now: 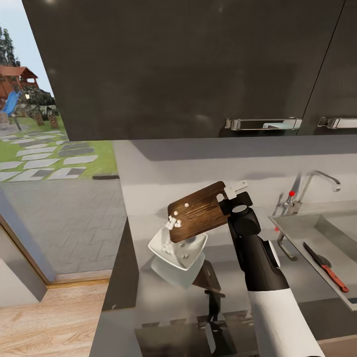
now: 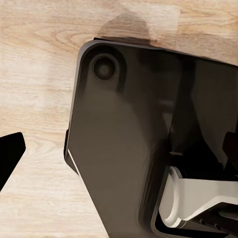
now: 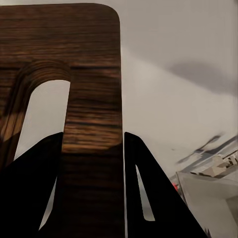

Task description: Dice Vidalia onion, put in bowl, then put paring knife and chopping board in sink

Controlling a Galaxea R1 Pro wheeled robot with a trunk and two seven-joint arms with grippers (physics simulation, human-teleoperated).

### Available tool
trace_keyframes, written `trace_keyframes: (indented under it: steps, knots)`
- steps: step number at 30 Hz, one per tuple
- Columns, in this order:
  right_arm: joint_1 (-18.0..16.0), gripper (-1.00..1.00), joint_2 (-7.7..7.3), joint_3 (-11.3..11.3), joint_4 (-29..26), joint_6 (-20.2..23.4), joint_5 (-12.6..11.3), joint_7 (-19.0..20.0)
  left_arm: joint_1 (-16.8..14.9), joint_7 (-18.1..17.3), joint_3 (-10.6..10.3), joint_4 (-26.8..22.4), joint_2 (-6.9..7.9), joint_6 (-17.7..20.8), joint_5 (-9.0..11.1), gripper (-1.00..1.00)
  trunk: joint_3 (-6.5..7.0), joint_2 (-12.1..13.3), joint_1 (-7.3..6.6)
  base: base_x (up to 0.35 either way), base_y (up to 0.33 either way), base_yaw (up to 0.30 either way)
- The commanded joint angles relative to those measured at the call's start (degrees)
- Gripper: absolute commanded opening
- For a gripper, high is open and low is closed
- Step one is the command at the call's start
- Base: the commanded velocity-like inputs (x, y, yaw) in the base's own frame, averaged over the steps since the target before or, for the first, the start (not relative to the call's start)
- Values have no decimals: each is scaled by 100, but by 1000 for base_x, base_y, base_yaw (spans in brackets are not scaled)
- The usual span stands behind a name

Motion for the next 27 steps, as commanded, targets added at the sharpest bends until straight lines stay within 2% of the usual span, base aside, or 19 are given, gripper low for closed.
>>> trace_keyframes:
  steps: [1, 27]
  knots:
    - [-5, -100, 2, 2, -6, 24, 61, 52, 0, 1, -33, -6, 7, -14, 59, 100, -9, -8, 2, 0, 0, 0]
    - [-5, -100, 2, -6, -6, 24, 66, 52, -1, 3, -33, -3, 7, -14, 59, 100, -9, -8, 2, -17, 0, 0]
